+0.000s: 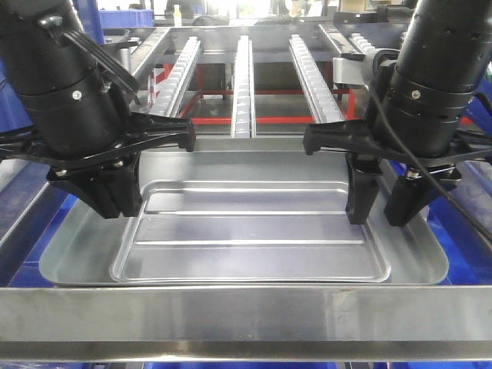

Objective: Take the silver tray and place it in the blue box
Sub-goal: 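Lower both grippers to the tray's side rims, then open both grippers and close them on the tray's side rims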

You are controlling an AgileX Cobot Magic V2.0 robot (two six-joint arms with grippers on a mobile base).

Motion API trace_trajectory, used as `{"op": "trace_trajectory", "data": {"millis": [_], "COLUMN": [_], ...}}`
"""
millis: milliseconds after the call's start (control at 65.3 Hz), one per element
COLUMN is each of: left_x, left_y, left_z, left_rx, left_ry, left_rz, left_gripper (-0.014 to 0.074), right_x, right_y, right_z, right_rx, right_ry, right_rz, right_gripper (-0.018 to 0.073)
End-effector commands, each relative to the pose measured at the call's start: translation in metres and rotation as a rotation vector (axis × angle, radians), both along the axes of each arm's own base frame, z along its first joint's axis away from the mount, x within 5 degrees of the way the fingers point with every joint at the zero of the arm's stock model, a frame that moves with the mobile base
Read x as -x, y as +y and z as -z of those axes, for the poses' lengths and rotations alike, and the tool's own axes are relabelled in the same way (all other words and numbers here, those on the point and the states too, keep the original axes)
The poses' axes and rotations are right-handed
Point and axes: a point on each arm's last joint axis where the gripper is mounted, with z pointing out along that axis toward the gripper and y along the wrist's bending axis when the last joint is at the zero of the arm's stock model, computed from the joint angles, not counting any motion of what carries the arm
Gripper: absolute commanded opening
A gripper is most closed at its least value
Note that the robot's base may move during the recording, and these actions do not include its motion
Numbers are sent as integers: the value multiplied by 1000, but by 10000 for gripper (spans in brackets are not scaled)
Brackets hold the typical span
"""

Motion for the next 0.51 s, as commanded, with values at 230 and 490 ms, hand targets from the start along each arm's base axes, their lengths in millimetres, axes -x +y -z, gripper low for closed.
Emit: {"op": "trace_trajectory", "data": {"millis": [230, 490], "left_x": [-1, -6], "left_y": [-4, -8], "left_z": [-16, -16], "left_rx": [29, 74], "left_ry": [-41, -88], "left_rz": [4, 16], "left_gripper": [372, 314], "right_x": [-3, -7], "right_y": [2, 4], "right_z": [-24, -22], "right_rx": [-39, -48], "right_ry": [-89, -111], "right_rz": [-2, -2], "right_gripper": [351, 351]}}
